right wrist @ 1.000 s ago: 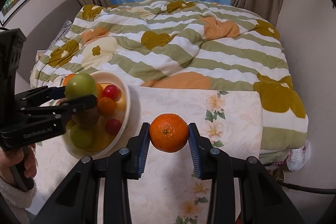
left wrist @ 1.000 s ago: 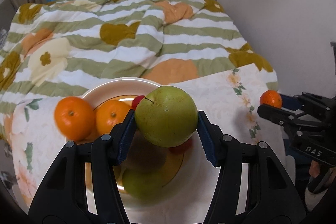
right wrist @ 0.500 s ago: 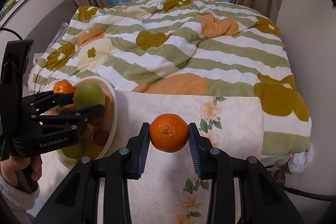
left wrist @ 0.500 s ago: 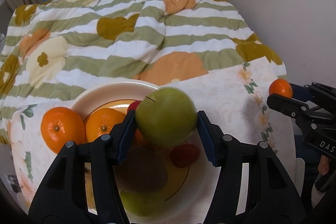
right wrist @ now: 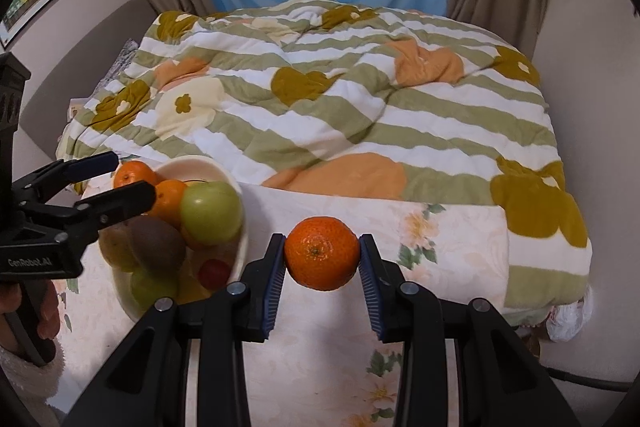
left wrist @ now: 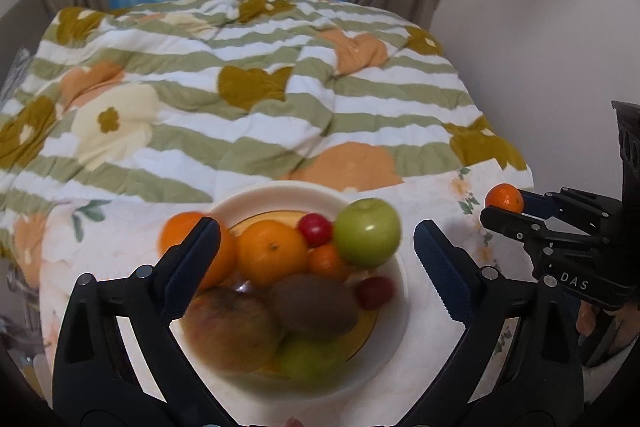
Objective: Organize fruits
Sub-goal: 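Open the left tool to drop the green apple into the bowl, then lower the mandarin into the bowl and open the right tool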
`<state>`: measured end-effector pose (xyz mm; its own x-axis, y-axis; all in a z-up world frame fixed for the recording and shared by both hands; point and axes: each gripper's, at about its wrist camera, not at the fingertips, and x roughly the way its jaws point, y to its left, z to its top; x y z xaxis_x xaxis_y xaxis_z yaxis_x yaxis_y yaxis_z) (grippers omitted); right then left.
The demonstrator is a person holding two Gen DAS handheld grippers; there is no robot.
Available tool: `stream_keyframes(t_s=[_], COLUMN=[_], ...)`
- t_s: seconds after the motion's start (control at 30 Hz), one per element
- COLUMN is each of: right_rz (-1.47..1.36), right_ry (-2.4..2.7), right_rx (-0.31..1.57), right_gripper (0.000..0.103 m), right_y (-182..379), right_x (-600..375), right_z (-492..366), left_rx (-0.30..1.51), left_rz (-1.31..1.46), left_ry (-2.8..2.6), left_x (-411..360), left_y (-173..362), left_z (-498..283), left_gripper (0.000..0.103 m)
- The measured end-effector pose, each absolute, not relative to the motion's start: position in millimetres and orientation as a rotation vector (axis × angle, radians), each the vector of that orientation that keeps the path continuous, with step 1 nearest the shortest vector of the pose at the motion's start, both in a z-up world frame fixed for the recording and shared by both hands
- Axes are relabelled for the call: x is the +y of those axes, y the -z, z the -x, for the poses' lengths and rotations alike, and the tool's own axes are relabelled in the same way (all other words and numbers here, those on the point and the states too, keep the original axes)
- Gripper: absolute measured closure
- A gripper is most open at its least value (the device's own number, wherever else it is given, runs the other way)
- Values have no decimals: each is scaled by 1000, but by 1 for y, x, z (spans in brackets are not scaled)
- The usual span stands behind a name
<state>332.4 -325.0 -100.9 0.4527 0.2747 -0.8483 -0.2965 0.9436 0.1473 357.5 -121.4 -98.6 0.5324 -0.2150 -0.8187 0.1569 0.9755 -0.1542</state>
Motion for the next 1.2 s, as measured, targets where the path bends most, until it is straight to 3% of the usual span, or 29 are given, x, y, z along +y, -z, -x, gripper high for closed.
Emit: stream_keyframes(t_s=[0.77, 1.2], right_rz=[123, 141], right_ry=[-536, -498], right_rx=[998, 991], right_gripper=[70, 69], right_y=[102, 118], right_x=[-209, -199], right_z=[-333, -336], left_rx=[995, 1017], left_rz=[177, 221], left_ry=[-1, -11], left_x=[9, 33], left_y=[91, 112], left_z=[-272, -261], left_gripper=[0, 0])
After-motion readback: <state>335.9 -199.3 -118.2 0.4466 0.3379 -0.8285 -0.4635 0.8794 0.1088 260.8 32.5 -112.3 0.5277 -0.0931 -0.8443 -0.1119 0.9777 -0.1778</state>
